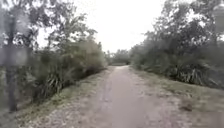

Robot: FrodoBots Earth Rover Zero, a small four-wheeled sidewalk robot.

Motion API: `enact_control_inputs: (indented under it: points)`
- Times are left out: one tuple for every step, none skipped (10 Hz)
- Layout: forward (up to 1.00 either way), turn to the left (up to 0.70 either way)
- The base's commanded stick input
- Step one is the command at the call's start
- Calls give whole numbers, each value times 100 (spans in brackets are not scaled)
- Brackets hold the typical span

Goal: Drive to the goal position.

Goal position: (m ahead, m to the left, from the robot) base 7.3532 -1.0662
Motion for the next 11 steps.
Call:
enact_control_inputs:
  points:
    - [70, -19]
    - [70, -7]
    - [70, 0]
    - [70, 0]
    - [70, 0]
    - [70, 0]
    - [70, 0]
    - [70, 0]
    - [70, 0]
    - [70, 0]
    - [70, 0]
